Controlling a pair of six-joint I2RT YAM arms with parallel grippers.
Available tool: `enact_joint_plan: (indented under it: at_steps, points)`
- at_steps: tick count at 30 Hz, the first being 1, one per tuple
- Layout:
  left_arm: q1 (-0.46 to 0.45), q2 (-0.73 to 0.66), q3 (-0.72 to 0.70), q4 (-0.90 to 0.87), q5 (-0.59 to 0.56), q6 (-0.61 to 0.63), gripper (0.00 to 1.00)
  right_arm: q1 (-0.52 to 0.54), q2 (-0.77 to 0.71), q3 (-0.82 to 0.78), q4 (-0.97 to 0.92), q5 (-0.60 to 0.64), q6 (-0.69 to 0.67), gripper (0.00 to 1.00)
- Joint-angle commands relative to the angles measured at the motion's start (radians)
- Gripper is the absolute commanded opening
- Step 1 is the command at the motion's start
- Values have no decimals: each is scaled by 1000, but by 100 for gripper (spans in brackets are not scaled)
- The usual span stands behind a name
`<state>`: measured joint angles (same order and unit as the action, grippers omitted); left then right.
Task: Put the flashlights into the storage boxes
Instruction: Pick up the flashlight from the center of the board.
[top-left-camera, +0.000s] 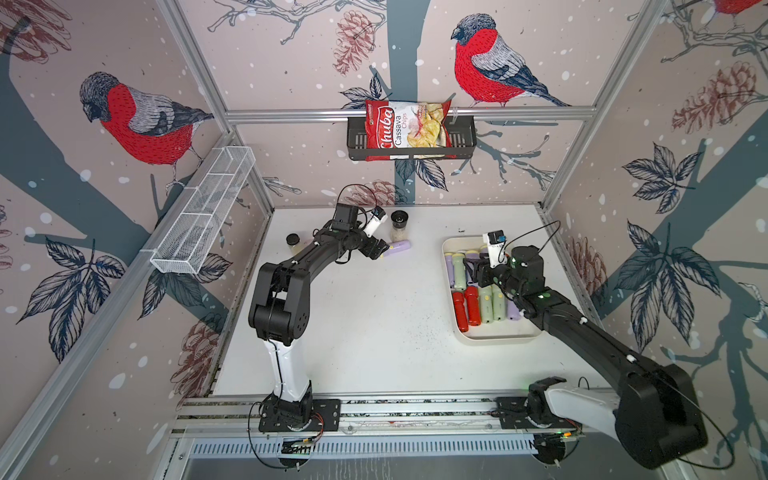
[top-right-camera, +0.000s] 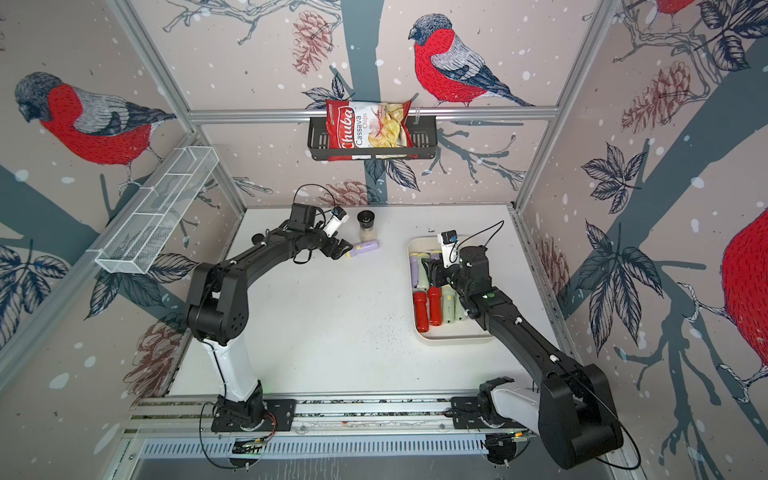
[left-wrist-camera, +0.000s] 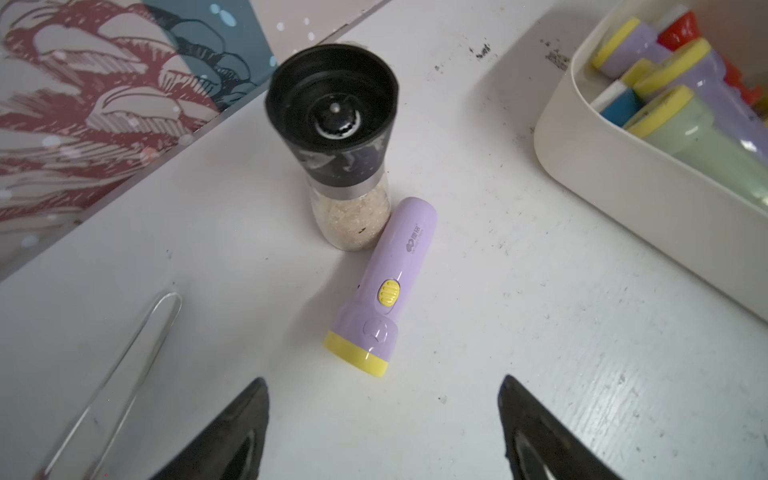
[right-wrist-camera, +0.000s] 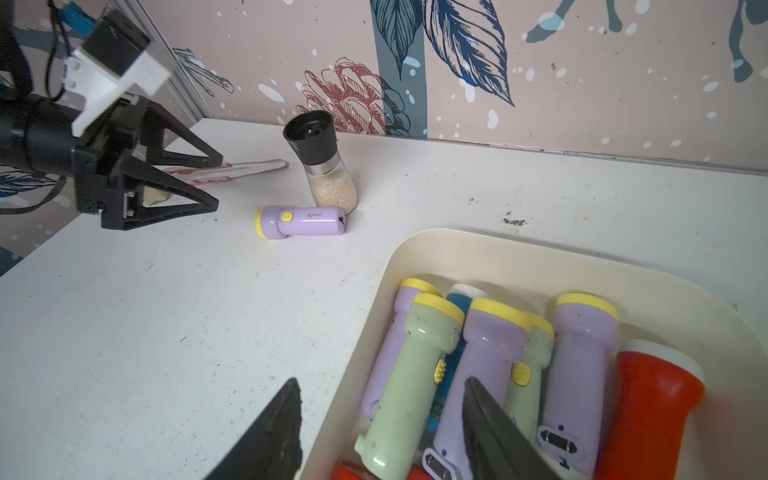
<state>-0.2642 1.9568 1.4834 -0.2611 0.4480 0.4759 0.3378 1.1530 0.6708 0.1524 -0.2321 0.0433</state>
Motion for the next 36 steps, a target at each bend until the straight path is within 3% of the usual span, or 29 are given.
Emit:
enact_joint_plan:
  at_steps: [1,7,16,19,30,36]
  points:
    - [5,86,103,-202,31,214,84,1,-13,-5,31,-13,-25,61]
    - [17,237,299,-355,-1,320,83,0,-36,-14,-1,-24,-40,61]
    - [19,292,327,-377,29,396,85,-1,-40,-30,-5,-21,-51,61]
    - [19,304,326,-341,-4,364,77,-1,-34,-23,-13,-22,-58,61]
    - [7,333,311,-255,2,332,72,0,-30,-16,-12,-24,-68,61]
    - [-2,345,313,-247,-14,337,62,-2,-32,-7,-23,-18,-86,61]
